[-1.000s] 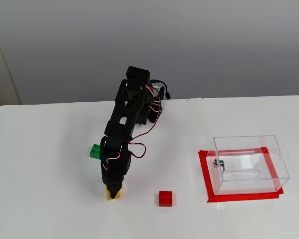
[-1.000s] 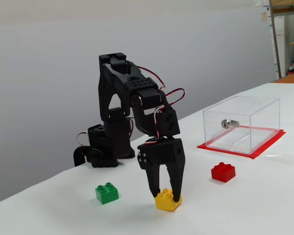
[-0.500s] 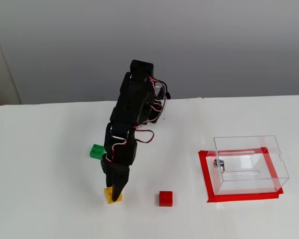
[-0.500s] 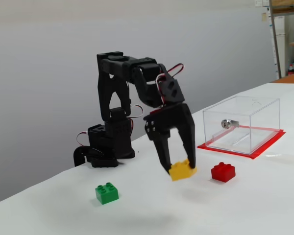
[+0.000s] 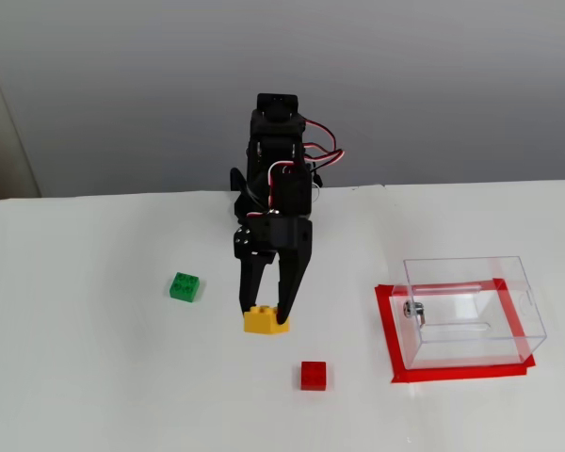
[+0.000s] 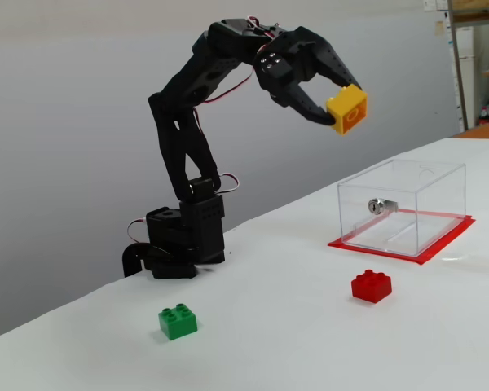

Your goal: Pick the yellow lego brick and place it into the transparent box

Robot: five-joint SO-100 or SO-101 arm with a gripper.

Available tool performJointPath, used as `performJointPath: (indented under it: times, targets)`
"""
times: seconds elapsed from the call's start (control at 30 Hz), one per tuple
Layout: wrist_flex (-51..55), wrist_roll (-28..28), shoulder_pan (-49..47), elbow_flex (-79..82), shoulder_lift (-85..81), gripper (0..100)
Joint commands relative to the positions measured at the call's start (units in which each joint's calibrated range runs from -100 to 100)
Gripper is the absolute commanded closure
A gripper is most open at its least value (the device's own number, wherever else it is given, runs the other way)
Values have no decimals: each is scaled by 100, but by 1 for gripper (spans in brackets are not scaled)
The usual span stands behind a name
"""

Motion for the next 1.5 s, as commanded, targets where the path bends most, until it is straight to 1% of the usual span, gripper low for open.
performJointPath:
  times: [0.0,0.3,0.53,0.7,0.83,1.0,1.3,1.47]
  targets:
    - [12,37,-611,-227,-549,92]
    - [21,42,-2393,-200,-863,92]
    - [12,318,-3746,-200,-779,91]
    - [-66,439,-4522,-19,-711,91]
    - [-75,444,-4988,271,-600,91]
    - [-75,606,-5506,388,-363,91]
    - [-101,606,-6075,325,401,91]
    - [-606,574,-6327,370,876,91]
